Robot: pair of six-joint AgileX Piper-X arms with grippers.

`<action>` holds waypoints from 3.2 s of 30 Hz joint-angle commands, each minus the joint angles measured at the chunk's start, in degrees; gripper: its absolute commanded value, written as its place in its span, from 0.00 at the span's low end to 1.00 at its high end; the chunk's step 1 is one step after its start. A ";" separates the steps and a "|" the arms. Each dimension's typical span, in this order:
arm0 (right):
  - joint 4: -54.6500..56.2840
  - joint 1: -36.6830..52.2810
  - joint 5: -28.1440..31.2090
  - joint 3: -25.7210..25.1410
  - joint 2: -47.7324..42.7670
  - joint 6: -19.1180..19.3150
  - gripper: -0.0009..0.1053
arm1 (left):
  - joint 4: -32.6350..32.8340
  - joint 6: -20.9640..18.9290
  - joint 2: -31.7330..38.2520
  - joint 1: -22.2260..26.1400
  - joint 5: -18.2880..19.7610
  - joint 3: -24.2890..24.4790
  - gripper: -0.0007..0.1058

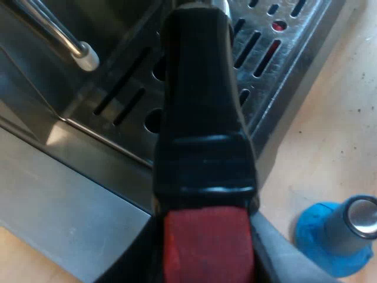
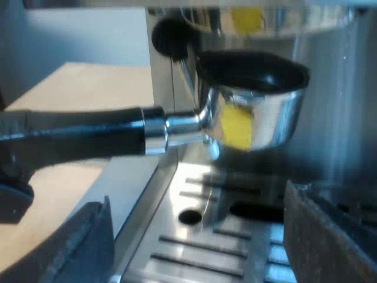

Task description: Put the handle in the coffee machine

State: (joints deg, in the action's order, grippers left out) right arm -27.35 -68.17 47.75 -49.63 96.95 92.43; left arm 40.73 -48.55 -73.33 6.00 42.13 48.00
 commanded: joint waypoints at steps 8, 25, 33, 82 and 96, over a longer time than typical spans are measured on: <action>-11.02 -0.15 5.58 -0.22 2.72 8.28 0.60 | -2.46 -0.08 -2.15 -0.28 4.16 1.66 0.01; -11.02 -0.15 6.15 -0.22 2.72 8.15 0.60 | -5.17 -2.24 -2.56 -0.28 7.07 3.15 0.01; -11.02 -0.15 6.15 -0.22 2.72 8.15 0.60 | -6.29 -3.93 -2.56 -0.28 8.30 3.15 0.01; -25.03 6.84 1.76 -2.21 13.93 12.61 0.40 | -0.32 -1.50 -2.29 -0.10 14.45 7.19 0.01; -26.23 12.58 2.15 -13.99 22.11 14.07 0.37 | -0.32 -1.33 -2.29 -0.10 12.96 7.19 0.01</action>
State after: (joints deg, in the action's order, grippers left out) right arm -52.60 -56.46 51.26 -62.29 119.11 105.37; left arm 41.88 -51.59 -76.70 6.00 49.16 54.02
